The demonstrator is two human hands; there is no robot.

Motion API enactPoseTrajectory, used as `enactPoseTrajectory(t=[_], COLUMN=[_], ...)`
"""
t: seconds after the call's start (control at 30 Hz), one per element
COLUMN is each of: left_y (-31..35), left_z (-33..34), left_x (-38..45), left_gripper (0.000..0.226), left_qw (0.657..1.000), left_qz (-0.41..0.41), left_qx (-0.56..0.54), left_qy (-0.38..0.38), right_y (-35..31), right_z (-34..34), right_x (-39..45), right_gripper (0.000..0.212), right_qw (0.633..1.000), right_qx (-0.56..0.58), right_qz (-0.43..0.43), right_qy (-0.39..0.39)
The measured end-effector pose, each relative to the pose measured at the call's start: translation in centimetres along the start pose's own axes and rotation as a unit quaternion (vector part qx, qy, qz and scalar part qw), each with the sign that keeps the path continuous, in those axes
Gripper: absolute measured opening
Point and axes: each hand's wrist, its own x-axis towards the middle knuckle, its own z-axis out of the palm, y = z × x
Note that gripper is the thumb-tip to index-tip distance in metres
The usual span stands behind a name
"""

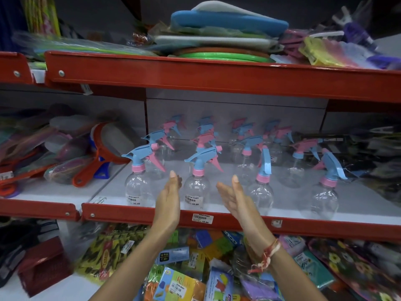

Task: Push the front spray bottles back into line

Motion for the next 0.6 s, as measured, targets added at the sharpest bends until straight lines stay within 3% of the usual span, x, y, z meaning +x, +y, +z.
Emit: enactPoseTrajectory(t=[0.07,0.13,0.23,0.3,0.37,0.47,0.6], left_y=[0.2,0.7,1.4,1.6,1.6,2.1,3.5], left_z=[0.5,0.5,2.7,4.5,6.5,8.5,9.7], left_x=[-1.0,-1.7,-3.2,-3.7,-4.1,-4.7,-5.3], left_gripper=[0.038,0.03,0.035,0.039,0.048,0.079,0.099], left_qw=[0.993,0.986,0.992,0.995,0.989,0.967,0.952], left_qz=[0.059,0.095,0.09,0.057,0.009,-0.072,-0.111], left_qx=[-0.045,-0.066,-0.078,-0.07,-0.051,-0.012,0.003], left_qy=[0.087,0.118,0.04,-0.049,-0.142,-0.244,-0.285], right_y=[-0.3,-0.8,-0.5,0.3,1.1,2.1,2.1], right_z=[-1.6,-3.0,-6.8,-8.9,-10.7,-11.8,-12.0], right_x=[-0.8,-1.3,-1.7,-0.8,0.8,2.5,2.5], right_gripper=[0.06,0.054,0.052,0.046,0.042,0.063,0.083], right_qw=[0.998,0.988,0.955,0.941,0.957,0.993,0.999], right_qx=[0.026,0.061,0.093,0.096,0.077,0.008,0.007], right_qz=[-0.049,-0.095,-0.147,-0.143,-0.098,-0.004,0.049], right_qy=[0.04,0.107,0.241,0.291,0.261,0.121,0.023])
